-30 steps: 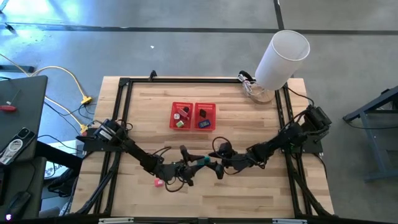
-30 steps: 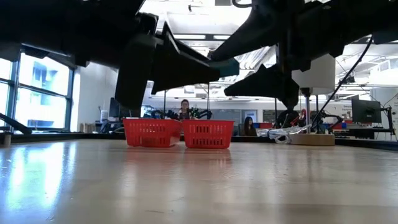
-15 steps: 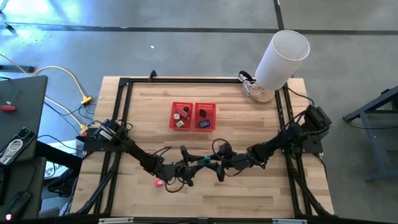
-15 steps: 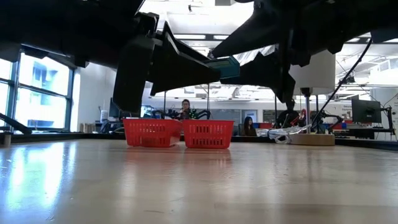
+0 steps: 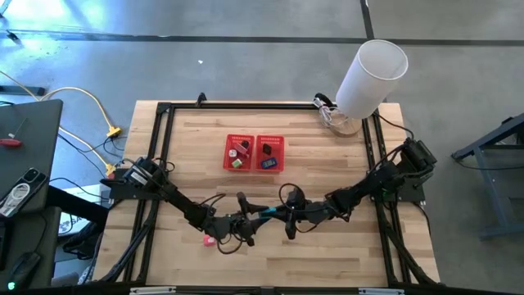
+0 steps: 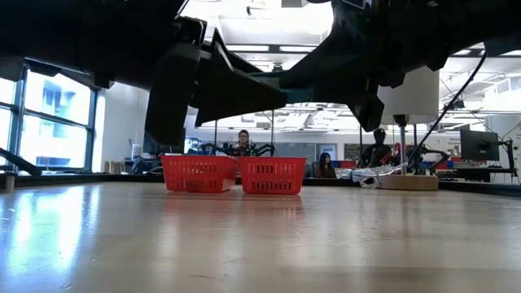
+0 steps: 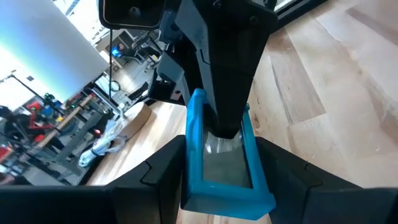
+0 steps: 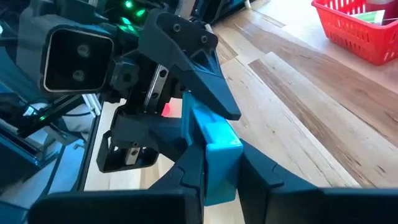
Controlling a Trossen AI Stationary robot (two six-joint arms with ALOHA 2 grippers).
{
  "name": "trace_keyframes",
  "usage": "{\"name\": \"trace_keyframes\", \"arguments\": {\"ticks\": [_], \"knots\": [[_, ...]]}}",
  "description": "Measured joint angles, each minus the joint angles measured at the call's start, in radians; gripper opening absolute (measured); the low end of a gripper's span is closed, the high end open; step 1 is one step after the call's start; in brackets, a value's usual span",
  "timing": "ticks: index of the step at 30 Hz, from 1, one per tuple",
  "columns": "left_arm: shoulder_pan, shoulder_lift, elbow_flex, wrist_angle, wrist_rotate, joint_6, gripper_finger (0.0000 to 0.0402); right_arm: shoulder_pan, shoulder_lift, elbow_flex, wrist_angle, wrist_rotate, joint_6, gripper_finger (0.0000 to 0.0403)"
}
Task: Pick & Place Office items
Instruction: Put the light blue digital clock into the right red bin
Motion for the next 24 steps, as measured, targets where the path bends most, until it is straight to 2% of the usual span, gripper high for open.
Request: {"name": "trace_keyframes", "arguments": {"ticks": [3, 7, 13, 17, 19, 24], "knots": [[-0.002, 0.0, 0.0, 0.005, 0.028, -0.065, 0.0168, 0.001, 0.0, 0.0, -0.003, 0.0, -0.003, 0.0047], [-0.014, -0.028, -0.001, -0.037, 0.15, -0.263, 0.0165, 0.004, 0.0, 0.0, -0.012, -0.012, -0.027, 0.0047], [-0.008, -0.146, 0.0, -0.245, 0.183, -0.483, 0.0158, 0.01, 0.0, 0.002, -0.008, -0.002, -0.06, 0.0047], [0.013, -0.239, 0.0, -0.411, 0.233, -0.691, 0.0158, 0.014, 0.0, 0.001, -0.013, 0.011, -0.071, 0.0047], [0.032, -0.283, 0.0, -0.488, 0.305, -0.792, 0.0158, 0.017, 0.0, 0.0, -0.014, 0.012, -0.08, 0.0047], [0.105, -0.356, 0.0, -0.61, 0.596, -1.026, 0.0158, 0.033, 0.0, 0.0, -0.013, 0.007, -0.107, 0.0047]]}}
